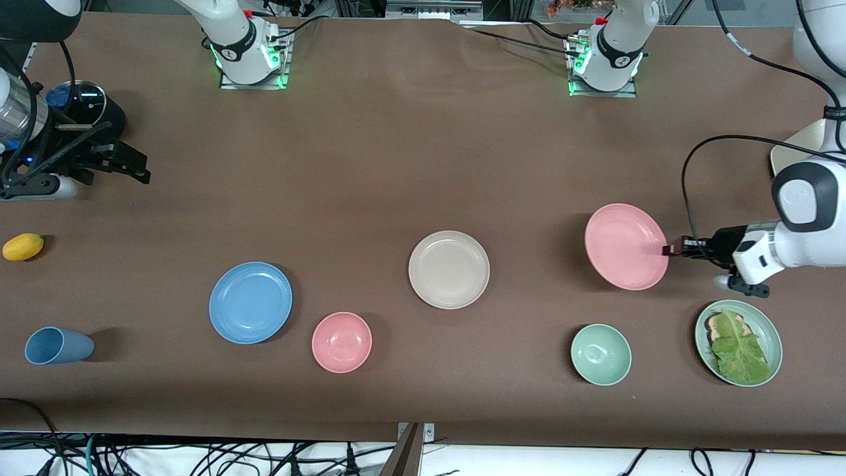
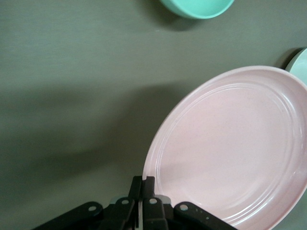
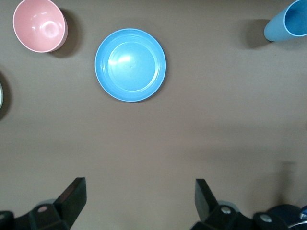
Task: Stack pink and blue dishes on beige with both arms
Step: 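Lift the pink plate with the left gripper toward the beige plate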
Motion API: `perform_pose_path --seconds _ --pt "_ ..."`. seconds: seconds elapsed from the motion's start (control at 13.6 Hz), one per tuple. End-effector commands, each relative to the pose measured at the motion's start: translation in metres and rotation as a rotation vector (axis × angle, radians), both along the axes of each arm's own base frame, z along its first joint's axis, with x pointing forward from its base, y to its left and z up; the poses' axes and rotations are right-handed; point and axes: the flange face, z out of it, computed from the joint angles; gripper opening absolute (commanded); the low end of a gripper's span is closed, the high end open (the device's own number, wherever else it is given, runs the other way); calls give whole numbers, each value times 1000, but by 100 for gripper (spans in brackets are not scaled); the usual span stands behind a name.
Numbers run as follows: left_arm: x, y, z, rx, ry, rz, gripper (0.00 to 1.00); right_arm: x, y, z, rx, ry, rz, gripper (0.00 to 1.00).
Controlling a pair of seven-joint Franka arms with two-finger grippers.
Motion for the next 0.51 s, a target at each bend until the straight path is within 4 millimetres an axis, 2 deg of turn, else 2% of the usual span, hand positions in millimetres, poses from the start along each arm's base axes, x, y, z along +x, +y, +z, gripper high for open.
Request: perform_pose_path --seconds 0.0,0.29,0.37,0.44 --pt "13 -74 25 3 40 78 0 -1 -1 5 15 1 3 100" --pt "17 -219 49 67 71 225 0 -1 -1 5 15 1 3 100" --pt "14 -252 45 75 71 249 0 0 -2 5 15 1 2 100" --pt "12 -275 38 80 63 274 0 -1 -1 5 15 1 3 100"
